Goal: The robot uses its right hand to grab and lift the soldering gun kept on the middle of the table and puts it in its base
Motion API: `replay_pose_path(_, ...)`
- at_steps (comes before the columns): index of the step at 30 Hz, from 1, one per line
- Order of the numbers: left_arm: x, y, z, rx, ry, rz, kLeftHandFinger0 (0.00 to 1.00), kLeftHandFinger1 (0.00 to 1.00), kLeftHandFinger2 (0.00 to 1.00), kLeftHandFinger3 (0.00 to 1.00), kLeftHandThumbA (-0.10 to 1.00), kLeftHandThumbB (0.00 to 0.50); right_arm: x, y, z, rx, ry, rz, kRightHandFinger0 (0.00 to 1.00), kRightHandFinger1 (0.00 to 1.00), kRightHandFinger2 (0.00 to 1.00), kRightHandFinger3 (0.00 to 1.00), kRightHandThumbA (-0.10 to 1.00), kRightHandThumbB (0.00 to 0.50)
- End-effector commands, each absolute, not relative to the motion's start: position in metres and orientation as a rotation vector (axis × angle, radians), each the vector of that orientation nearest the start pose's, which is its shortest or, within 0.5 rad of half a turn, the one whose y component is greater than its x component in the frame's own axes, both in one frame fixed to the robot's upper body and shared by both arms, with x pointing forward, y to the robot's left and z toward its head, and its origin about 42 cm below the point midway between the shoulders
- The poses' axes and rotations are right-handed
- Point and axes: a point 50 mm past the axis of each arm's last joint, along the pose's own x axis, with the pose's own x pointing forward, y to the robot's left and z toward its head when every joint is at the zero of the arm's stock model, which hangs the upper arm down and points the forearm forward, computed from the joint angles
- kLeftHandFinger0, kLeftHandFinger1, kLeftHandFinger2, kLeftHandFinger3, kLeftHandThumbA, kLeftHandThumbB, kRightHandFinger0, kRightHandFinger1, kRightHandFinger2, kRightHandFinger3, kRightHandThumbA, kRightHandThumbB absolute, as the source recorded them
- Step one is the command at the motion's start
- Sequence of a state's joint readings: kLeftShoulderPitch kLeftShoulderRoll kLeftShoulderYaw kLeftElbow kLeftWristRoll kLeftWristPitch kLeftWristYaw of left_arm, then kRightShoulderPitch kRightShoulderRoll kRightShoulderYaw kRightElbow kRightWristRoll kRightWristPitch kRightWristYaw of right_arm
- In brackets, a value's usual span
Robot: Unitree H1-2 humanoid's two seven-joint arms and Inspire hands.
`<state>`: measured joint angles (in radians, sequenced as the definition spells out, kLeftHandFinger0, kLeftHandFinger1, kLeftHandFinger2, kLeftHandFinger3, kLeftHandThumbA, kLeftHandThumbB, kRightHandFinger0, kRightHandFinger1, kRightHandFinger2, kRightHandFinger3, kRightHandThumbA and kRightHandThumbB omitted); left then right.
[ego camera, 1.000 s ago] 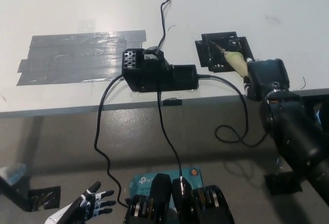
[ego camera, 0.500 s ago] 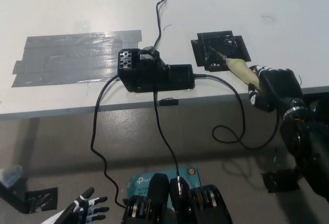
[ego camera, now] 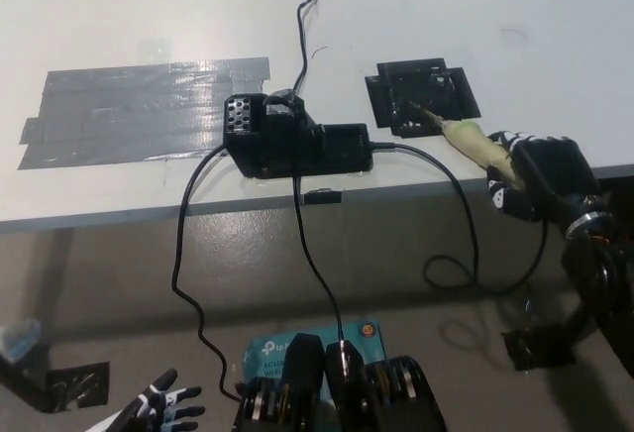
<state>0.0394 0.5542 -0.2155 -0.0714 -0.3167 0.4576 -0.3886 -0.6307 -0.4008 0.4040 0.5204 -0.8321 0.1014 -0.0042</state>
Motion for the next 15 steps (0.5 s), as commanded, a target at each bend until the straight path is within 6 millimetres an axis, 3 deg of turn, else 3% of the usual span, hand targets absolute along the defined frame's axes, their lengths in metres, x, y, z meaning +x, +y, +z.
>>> replay_pose_path(1,0.248,0.329,0.097,0.202,0.575,-0.557,1.0,1.0,1.0,1.0,1.0,0.388,0.468,-0.265,0.186,-1.444,-0.117,0.187,0.0,0.08,0.36,0.23,-0.1,0.013)
replay_pose_path(2,0.248,0.329,0.097,0.202,0.574,-0.556,1.0,1.0,1.0,1.0,1.0,0.381,0.469,-0.265,0.186,-1.445,-0.136,0.18,0.0,0.1,0.44,0.14,-0.1,0.042)
replay_pose_path(3,0.248,0.329,0.097,0.204,0.573,-0.553,1.0,1.0,1.0,1.0,1.0,0.386,0.471,-0.264,0.188,-1.446,-0.174,0.169,0.0,0.12,0.52,0.08,-0.1,0.033)
replay_pose_path(4,0.248,0.329,0.097,0.208,0.573,-0.551,1.0,1.0,1.0,1.0,1.0,0.384,0.473,-0.262,0.192,-1.444,-0.19,0.166,0.0,0.2,0.63,0.13,-0.1,0.013)
replay_pose_path(5,0.247,0.329,0.097,0.214,0.576,-0.551,1.0,1.0,1.0,1.0,1.0,0.389,0.474,-0.261,0.193,-1.441,-0.192,0.163,0.0,0.27,0.7,0.27,-0.1,0.002)
replay_pose_path(6,0.247,0.329,0.097,0.217,0.577,-0.55,1.0,1.0,1.0,1.0,1.0,0.389,0.475,-0.26,0.195,-1.442,-0.191,0.162,0.0,0.29,0.71,0.35,-0.1,0.0)
replay_pose_path(7,0.248,0.33,0.096,0.21,0.577,-0.551,1.0,1.0,1.0,1.0,1.0,0.385,0.477,-0.259,0.2,-1.436,-0.193,0.161,0.0,0.31,0.71,0.52,-0.1,0.0)
replay_pose_path(8,0.248,0.33,0.096,0.207,0.577,-0.55,1.0,1.0,1.0,1.0,1.0,0.395,0.478,-0.257,0.204,-1.434,-0.197,0.157,0.0,0.32,0.72,0.61,-0.1,0.0)
replay_pose_path(10,0.248,0.33,0.096,0.195,0.576,-0.551,1.0,1.0,1.0,1.0,1.0,0.391,0.481,-0.256,0.21,-1.439,-0.203,0.145,0.0,0.34,0.73,0.72,-0.1,0.024)
replay_pose_path(15,0.246,0.331,0.095,0.206,0.589,-0.561,1.0,1.0,1.0,1.0,1.0,0.424,0.489,-0.255,0.231,-1.417,-0.236,0.109,0.0,0.27,0.67,0.62,-0.1,0.014)
